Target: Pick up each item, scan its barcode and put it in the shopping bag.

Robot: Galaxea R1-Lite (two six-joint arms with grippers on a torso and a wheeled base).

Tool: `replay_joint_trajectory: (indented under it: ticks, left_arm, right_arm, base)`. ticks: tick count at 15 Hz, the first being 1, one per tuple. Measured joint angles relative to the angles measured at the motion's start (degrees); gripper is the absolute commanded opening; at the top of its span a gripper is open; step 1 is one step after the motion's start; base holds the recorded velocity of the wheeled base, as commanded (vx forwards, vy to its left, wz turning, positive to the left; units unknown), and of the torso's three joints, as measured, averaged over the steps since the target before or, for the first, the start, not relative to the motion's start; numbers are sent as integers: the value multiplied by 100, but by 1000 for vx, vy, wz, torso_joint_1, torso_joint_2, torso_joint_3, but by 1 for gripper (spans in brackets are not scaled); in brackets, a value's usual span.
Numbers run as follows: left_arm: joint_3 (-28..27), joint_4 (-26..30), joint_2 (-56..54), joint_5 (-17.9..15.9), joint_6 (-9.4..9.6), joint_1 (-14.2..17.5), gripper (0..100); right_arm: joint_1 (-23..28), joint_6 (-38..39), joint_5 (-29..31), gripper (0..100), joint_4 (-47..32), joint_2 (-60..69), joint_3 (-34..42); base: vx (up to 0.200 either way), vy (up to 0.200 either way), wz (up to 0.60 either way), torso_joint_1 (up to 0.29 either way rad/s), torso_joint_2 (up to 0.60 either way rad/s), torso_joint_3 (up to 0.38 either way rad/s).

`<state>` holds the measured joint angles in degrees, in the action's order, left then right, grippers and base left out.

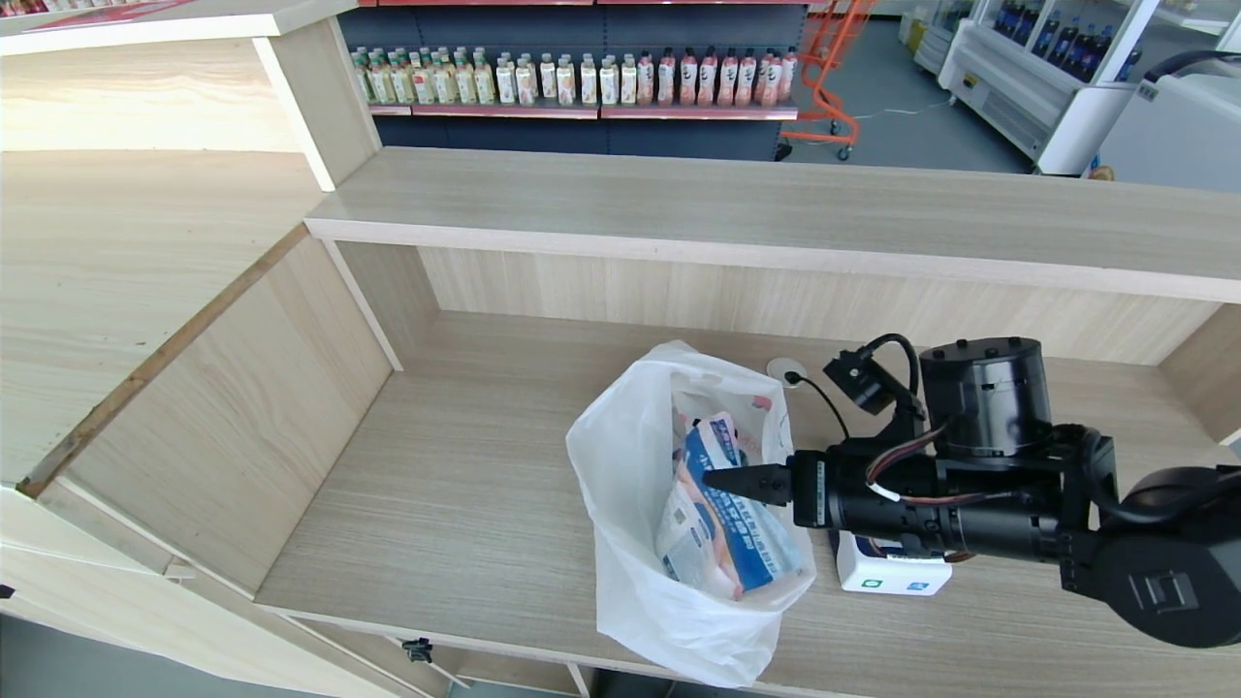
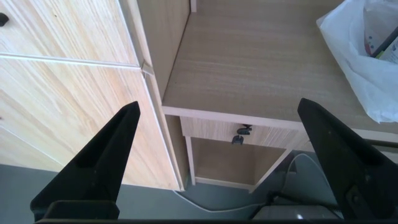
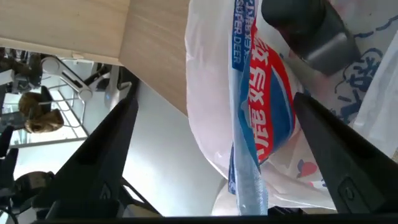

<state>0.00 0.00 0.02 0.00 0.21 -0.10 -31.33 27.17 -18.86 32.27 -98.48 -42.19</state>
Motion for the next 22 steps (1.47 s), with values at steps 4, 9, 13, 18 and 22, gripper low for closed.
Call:
replay_joint_trajectory:
  ticks: [4,9,13,18,22]
  left_arm:
    - [0,0,0,0,0,0,100]
    - [0,0,0,0,1,0,100]
    - [0,0,0,0,0,0,100]
    - [0,0,0,0,-2,0,100]
    - [0,0,0,0,-2,0,100]
  right_arm:
    - [-34,373,1,100,-26,361,-260]
    - [790,-1237,362,100,-674,2103,546]
    - [1941,-2258,1496,100,-1057,4170,2374]
    - [2831,-2493,1815,100,-2839,7590,3696]
    - [3103,-2428,2285,100,-3658,9351,3952]
  base:
    - [0,0,0,0,0,0]
    - [0,0,0,0,0,0]
    - [0,0,0,0,0,0]
    - [0,0,0,0,0,0]
    - [0,0,0,0,0,0]
